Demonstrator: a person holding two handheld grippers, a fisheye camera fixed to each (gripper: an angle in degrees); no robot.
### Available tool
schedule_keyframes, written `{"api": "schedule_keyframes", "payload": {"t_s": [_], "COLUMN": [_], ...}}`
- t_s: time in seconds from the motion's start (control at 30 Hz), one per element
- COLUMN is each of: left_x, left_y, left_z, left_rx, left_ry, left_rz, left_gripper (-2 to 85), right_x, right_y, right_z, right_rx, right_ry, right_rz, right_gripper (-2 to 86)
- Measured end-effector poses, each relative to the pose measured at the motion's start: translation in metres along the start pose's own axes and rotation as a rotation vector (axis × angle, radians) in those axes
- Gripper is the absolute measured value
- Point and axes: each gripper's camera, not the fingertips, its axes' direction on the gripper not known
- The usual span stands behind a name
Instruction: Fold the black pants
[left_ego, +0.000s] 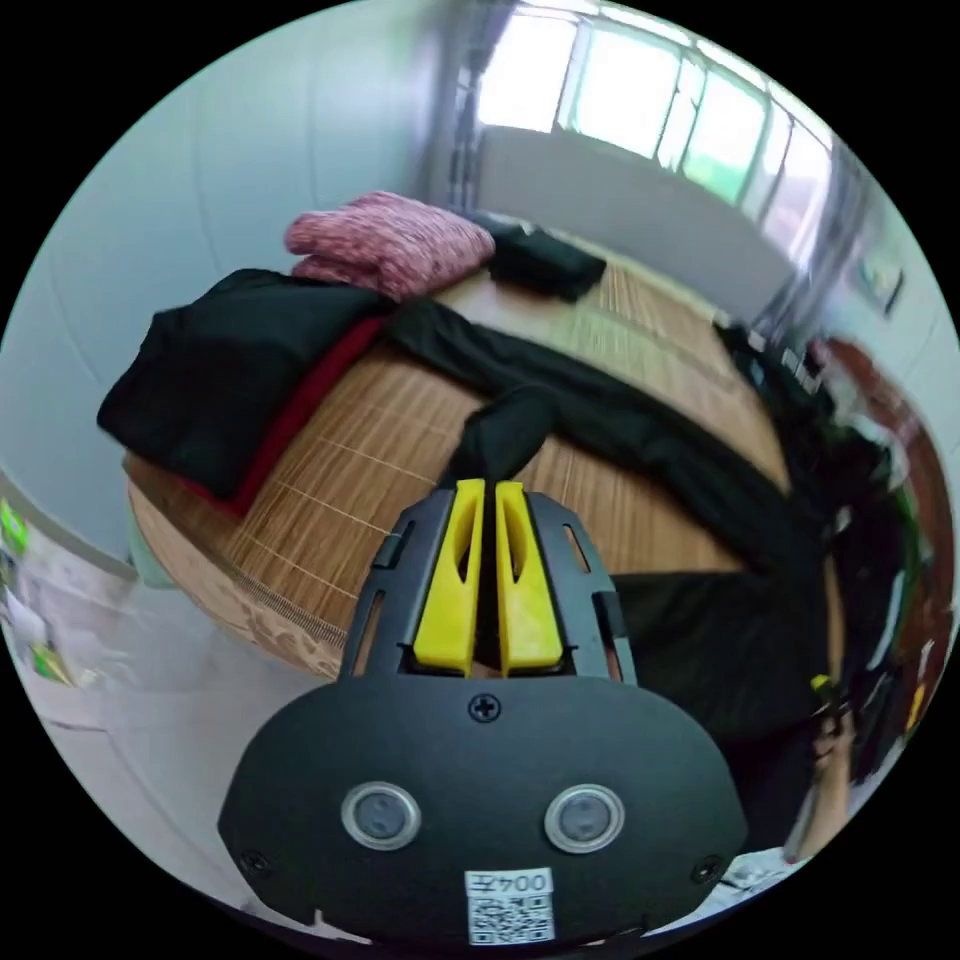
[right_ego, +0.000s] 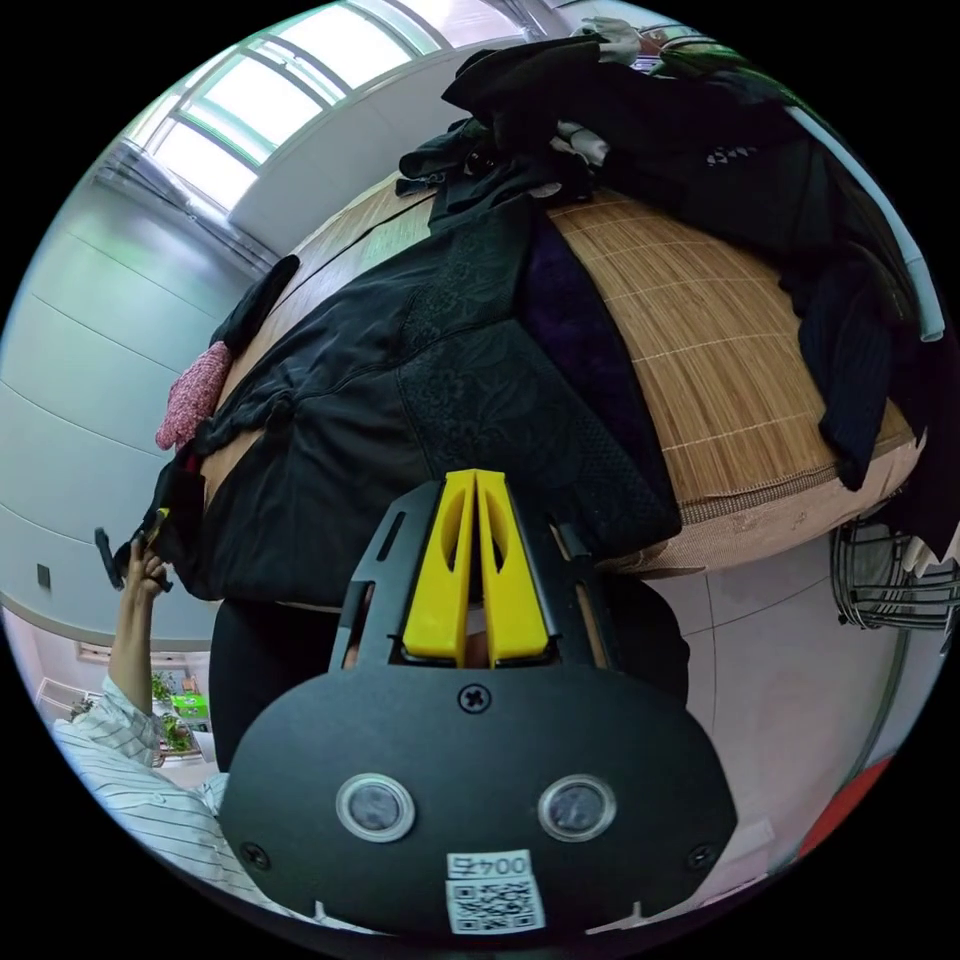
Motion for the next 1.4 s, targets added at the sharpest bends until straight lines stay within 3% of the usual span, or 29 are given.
{"api": "schedule_keyframes", "payload": {"t_s": [0.13, 0.27, 0.47, 0.6, 0.73, 0.93, 1.17, 1.27, 1.4], "left_x": [-0.14, -0.266, -0.367, -0.378, -0.375, -0.39, -0.387, -0.377, -0.382], "left_y": [0.011, 0.067, 0.144, 0.142, 0.118, 0.107, 0.08, 0.068, 0.075], "left_z": [-0.069, -0.068, -0.068, -0.086, -0.087, -0.109, -0.114, -0.128, -0.133], "left_rx": [0.14, 0.17, 0.304, 0.314, 0.181, 0.33, 0.232, 0.158, 0.189], "left_ry": [0.255, 0.448, 0.671, 0.662, 0.58, 0.558, 0.602, 0.431, 0.51], "left_rz": [-0.325, -0.567, -0.87, -0.856, -0.796, -0.854, -0.786, -0.734, -0.821], "left_gripper": [2.8, 4.0, 7.6, 9.4, 12.7, 13.0, 8.9, 5.5, 4.6], "right_x": [0.006, 0.013, 0.02, 0.026, 0.046, 0.076, 0.113, 0.14, 0.16], "right_y": [-0.001, -0.004, -0.008, -0.01, -0.011, -0.011, 0.005, 0.024, 0.041], "right_z": [-0.006, -0.011, -0.02, -0.026, -0.036, -0.053, -0.086, -0.105, -0.118], "right_rx": [0.001, -0.001, -0.003, 0.001, 0.016, 0.053, 0.258, 0.352, 0.339], "right_ry": [-0.017, -0.034, -0.04, -0.055, -0.149, -0.272, -0.396, -0.468, -0.515], "right_rz": [0.009, 0.027, 0.037, 0.051, 0.108, 0.181, 0.323, 0.464, 0.564], "right_gripper": [-0.8, -0.8, -0.8, -0.8, -0.7, -0.6, 3.3, 4.6, 6.0]}}
